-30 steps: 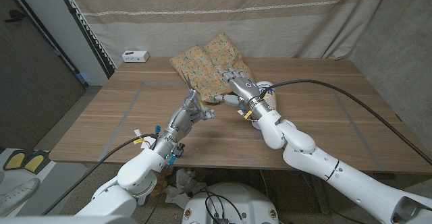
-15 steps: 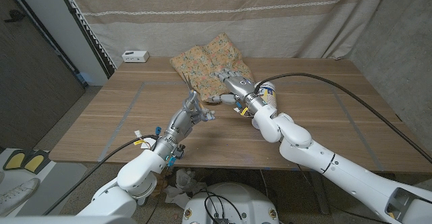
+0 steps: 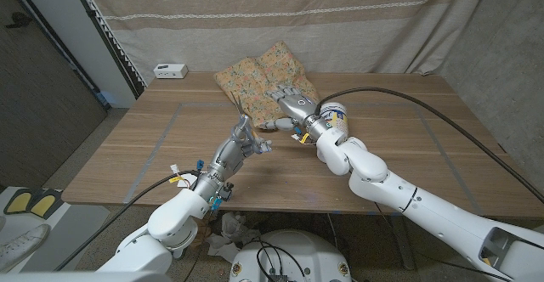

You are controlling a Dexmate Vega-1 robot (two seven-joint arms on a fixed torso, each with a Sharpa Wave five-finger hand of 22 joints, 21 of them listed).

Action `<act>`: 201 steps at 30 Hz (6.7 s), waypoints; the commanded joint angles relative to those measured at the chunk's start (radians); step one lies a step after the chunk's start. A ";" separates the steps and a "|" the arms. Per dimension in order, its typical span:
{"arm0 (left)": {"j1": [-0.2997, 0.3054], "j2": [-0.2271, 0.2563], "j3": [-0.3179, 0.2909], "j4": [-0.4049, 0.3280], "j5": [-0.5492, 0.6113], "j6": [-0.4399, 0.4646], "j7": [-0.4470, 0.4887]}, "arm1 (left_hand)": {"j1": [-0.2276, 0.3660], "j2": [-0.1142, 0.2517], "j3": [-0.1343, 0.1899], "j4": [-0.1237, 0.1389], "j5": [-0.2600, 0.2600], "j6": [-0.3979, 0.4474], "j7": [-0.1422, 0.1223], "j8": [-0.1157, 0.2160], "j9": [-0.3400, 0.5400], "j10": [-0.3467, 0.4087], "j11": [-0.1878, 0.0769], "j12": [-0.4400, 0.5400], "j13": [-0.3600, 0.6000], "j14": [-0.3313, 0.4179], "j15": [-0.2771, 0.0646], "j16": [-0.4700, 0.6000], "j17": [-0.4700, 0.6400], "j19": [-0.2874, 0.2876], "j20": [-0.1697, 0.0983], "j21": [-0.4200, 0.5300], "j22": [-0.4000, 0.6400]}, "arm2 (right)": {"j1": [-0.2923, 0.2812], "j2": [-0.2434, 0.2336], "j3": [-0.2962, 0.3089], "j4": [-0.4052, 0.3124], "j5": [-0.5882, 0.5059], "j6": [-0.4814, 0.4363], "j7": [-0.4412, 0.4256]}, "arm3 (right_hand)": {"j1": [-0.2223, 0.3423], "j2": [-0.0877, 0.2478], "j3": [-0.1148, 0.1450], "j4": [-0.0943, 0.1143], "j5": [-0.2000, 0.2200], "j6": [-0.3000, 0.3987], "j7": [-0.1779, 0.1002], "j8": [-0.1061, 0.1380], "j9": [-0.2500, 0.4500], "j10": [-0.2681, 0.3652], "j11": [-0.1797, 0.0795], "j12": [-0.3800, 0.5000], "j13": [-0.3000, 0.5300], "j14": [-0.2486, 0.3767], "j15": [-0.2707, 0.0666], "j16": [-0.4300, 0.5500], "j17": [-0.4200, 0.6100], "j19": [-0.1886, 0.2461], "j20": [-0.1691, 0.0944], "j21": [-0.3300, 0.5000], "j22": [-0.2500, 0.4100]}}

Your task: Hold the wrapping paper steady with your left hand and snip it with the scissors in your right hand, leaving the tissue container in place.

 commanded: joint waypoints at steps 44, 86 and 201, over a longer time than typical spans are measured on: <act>0.024 0.009 -0.008 0.009 -0.011 -0.034 -0.012 | 0.022 0.001 0.001 -0.004 0.008 -0.014 0.033 -0.005 0.011 0.102 -0.074 0.043 -0.004 0.015 -0.051 0.017 -0.003 0.009 -0.007 0.000 0.006 | 0.091 0.101 -0.073 0.075 -0.037 0.004 0.027 | -0.036 0.036 -0.023 0.020 -0.006 0.045 0.047 0.007 0.004 0.037 0.074 0.019 -0.025 0.023 0.012 0.008 -0.017 0.032 0.010 -0.043 0.001; 0.142 -0.002 -0.077 0.021 -0.005 -0.126 -0.026 | 0.024 0.004 0.002 0.000 0.015 -0.007 0.030 -0.016 0.017 0.099 -0.072 0.048 -0.006 0.009 -0.050 0.024 -0.008 0.007 -0.008 -0.003 0.007 | 0.204 0.213 -0.168 0.243 -0.045 -0.063 0.058 | -0.018 0.041 -0.027 0.010 -0.003 0.070 0.053 0.012 0.003 0.066 0.059 0.028 -0.044 0.036 -0.022 0.006 -0.024 0.060 0.011 -0.065 0.002; 0.138 0.004 -0.075 0.037 -0.025 -0.138 -0.081 | 0.023 0.007 0.003 0.006 0.030 0.012 0.032 -0.038 0.030 0.108 -0.075 0.061 -0.019 0.018 -0.053 0.049 -0.019 0.012 -0.014 -0.006 0.009 | 0.405 0.468 -0.417 0.748 0.034 -0.288 -0.089 | 0.039 0.071 -0.032 -0.020 0.035 0.005 0.230 -0.023 0.011 0.160 0.146 0.006 -0.072 0.304 0.055 0.001 -0.034 0.328 0.034 -0.143 0.011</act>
